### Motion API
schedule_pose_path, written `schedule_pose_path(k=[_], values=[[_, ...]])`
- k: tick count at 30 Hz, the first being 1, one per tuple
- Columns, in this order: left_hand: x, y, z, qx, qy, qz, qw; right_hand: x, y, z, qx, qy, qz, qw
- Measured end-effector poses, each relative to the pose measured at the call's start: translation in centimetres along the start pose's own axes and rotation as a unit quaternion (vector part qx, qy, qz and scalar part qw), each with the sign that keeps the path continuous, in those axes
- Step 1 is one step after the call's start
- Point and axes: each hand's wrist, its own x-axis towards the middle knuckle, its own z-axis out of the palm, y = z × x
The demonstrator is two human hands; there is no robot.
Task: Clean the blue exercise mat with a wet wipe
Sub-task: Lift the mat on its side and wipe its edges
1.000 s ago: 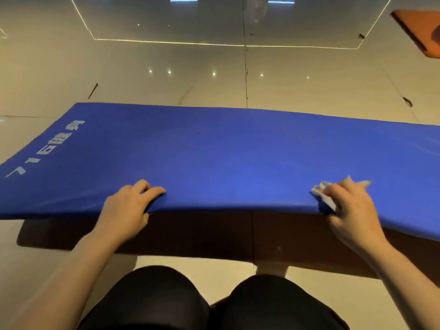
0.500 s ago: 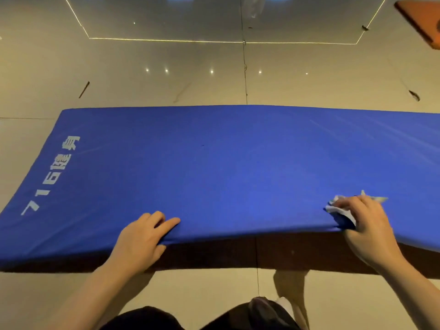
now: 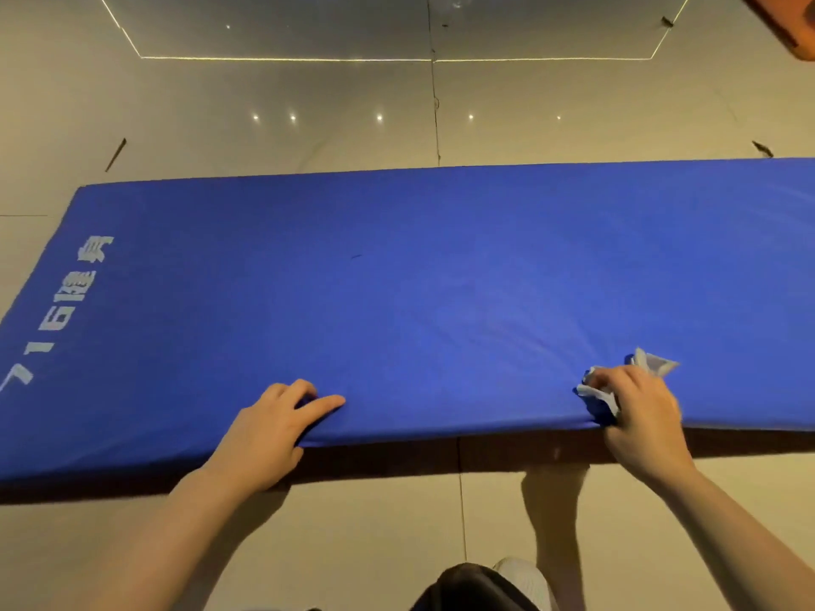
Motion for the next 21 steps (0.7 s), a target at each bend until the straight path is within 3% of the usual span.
schedule_pose_path(k=[2, 6, 16, 21], values=[[1.0, 0.6, 3.1, 0.004, -0.025, 0.013, 1.0, -0.8, 2.0, 2.5, -0.028, -0.014, 0.029, 0.999], [1.4, 0.9, 7.0, 0.008, -0.053, 0.007, 0.999, -2.2, 3.6, 5.5, -0.108, -0.041, -0.019, 0.993], [0.2, -3.6, 4.0, 0.004, -0.029, -0.033, 0.999, -4.1, -0.4, 7.5, -0.084, -0.034, -0.014, 0.996], [-1.3, -0.4, 7.1, 0.01, -0.085, -0.006, 0.996, -6.1, 2.6, 6.7, -0.1, -0.107, -0.035, 0.989]])
